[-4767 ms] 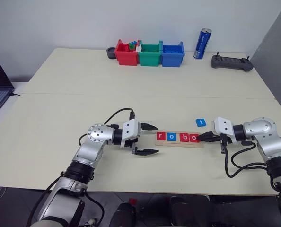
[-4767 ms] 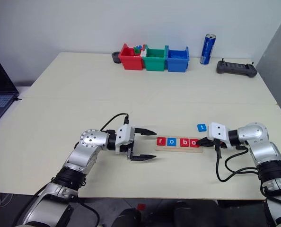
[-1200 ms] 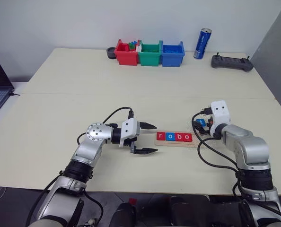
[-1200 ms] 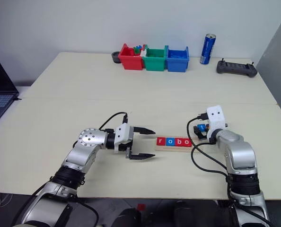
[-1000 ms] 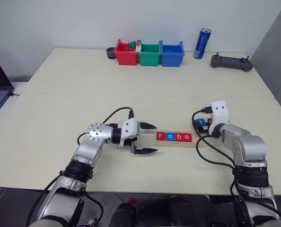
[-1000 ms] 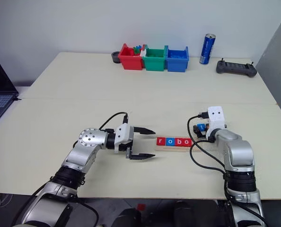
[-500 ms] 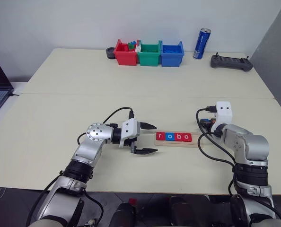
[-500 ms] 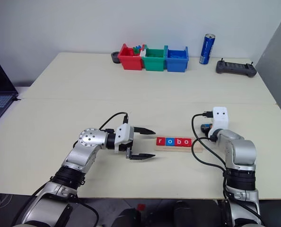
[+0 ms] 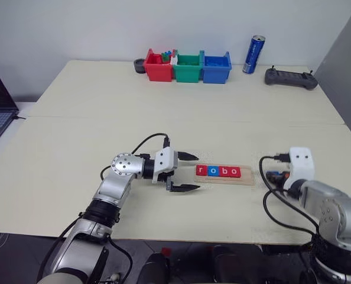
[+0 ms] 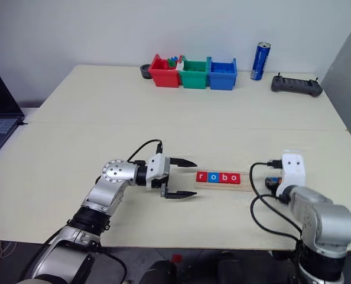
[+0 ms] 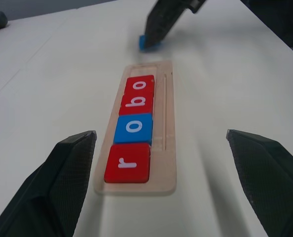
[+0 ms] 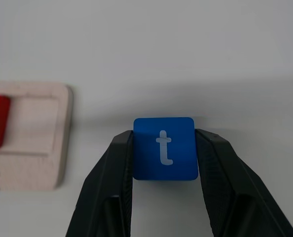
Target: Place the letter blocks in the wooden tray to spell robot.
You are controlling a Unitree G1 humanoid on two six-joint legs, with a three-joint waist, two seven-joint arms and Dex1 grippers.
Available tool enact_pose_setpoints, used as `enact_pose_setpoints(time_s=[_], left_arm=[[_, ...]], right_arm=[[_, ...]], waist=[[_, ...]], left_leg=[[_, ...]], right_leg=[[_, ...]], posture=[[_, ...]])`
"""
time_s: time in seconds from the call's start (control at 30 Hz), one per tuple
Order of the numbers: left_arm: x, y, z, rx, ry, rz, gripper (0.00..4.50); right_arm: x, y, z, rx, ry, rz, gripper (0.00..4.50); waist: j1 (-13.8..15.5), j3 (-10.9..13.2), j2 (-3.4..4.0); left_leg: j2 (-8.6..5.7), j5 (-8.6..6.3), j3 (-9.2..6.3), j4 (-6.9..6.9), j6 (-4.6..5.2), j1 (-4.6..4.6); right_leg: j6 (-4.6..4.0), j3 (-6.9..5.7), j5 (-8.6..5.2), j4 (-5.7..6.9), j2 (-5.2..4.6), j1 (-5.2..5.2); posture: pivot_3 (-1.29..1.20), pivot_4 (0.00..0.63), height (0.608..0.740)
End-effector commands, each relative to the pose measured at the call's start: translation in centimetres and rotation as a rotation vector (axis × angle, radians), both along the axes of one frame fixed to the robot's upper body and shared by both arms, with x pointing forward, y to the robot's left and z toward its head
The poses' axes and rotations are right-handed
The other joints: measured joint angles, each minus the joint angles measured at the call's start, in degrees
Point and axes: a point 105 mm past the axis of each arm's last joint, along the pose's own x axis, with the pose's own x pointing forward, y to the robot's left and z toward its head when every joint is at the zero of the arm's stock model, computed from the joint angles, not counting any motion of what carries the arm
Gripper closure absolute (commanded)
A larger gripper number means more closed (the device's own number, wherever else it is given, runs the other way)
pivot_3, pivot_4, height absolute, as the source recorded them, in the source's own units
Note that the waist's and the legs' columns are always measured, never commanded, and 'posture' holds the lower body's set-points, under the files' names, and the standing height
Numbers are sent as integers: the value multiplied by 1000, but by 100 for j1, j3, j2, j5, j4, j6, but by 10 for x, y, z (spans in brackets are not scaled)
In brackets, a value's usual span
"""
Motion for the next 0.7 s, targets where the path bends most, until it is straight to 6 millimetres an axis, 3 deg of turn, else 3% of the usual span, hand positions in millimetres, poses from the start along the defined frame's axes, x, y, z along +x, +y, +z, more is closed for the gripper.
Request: enact_pose_setpoints(time_s=[0.03, 0.17, 0.3, 0.47, 0.7], left_arm=[[1, -2, 5, -9, -28, -5, 0], [2, -4, 5, -9, -29, -14, 0], [2, -3, 5, -7, -30, -17, 0], [2, -2, 3, -8, -29, -14, 0], [3, -5, 3, -15, -32, -16, 0]], right_arm=[[-9, 3, 0, -8, -12, -2, 3038], [-7, 5, -11, -3, 18, -15, 3038], [-8, 2, -5, 7, -10, -15, 1759], [2, -13, 36, -47, -140, -37, 75], [27, -10, 88, -79, -297, 14, 30]], waist=[[-5, -1, 1], [-5, -2, -1], [-4, -4, -3], [5, 0, 2], [1, 1, 3]], left_leg=[[1, 0, 0, -1, 0, 3], [2, 0, -1, 0, 0, 4], [2, 0, 0, 1, 0, 8], [-2, 0, 0, 1, 0, 4], [4, 0, -4, -5, 0, 4]], right_leg=[[0, 0, 0, 0, 2, 1], [0, -1, 0, 0, 4, 4], [0, 1, 0, 0, 5, 5], [0, 1, 0, -1, 0, 5], [-3, -3, -2, 0, 7, 2]], posture=[[0, 150, 740], [0, 150, 740], [0, 150, 740], [0, 150, 740], [0, 150, 740]])
